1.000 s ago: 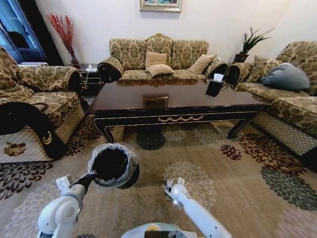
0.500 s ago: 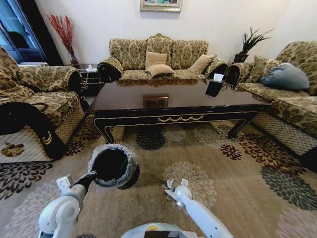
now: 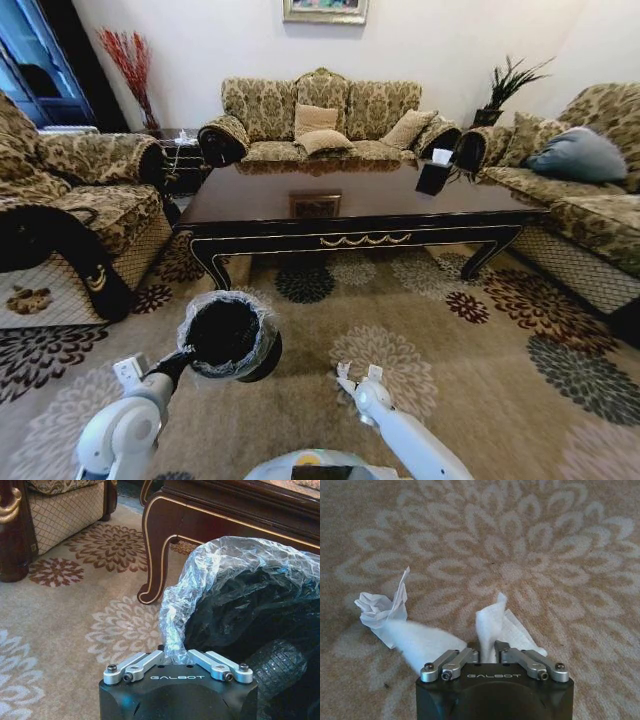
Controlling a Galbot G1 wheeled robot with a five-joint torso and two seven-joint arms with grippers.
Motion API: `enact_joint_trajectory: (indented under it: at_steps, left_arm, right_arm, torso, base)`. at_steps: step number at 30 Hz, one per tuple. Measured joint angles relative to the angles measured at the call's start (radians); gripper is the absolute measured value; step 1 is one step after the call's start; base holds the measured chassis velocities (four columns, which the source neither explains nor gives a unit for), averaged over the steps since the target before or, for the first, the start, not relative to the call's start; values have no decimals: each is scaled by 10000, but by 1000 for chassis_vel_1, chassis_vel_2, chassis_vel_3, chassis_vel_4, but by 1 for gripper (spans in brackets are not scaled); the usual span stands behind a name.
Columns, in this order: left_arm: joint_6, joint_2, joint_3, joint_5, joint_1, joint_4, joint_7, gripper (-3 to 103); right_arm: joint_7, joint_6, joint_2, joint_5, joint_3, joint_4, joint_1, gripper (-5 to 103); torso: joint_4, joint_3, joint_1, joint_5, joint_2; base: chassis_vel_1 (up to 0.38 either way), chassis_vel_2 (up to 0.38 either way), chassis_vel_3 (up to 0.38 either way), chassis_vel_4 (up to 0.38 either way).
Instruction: Move to the front of the table and pick up the trash from the floor, then place it into the trash bin.
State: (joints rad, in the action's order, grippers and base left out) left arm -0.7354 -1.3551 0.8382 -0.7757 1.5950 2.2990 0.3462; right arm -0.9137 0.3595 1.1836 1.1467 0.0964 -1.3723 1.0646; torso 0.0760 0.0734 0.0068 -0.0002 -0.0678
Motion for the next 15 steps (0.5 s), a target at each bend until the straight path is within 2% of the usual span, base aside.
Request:
enact_joint_trajectory:
  at_steps: [1,4,9,14,15]
  left_arm:
    - [0,0,0,0,0,0,0,2]
    - [1,3,-18,3,-39,-33,-1,2]
    - [1,11,-56,12,-52,-121,0,2]
    - [1,-50,-250,159,-64,-244,-2,2]
    - [1,-50,-250,159,-64,-244,-2,2]
  right_arm:
    - [0,0,0,0,0,0,0,19]
    - [1,0,-32,-155,25,-13,23,3]
    - [241,-273,-169,-491,57,-287,87,1]
    - [1456,-1208,-784,-1015,175,-1722,192,0]
    - [1456,-1208,-784,-1015,175,-1722,192,0]
  torso:
    - [0,0,0,0,0]
    - [-4,0,0,2,0]
    - [-4,0,0,2,0]
    - [-4,-1,0,2,0]
    - [-4,-1,0,2,0]
  base:
    - [0,0,0,0]
    - [0,0,0,0]
    - [0,0,0,0]
    - [0,0,0,0]
    - [0,0,0,0]
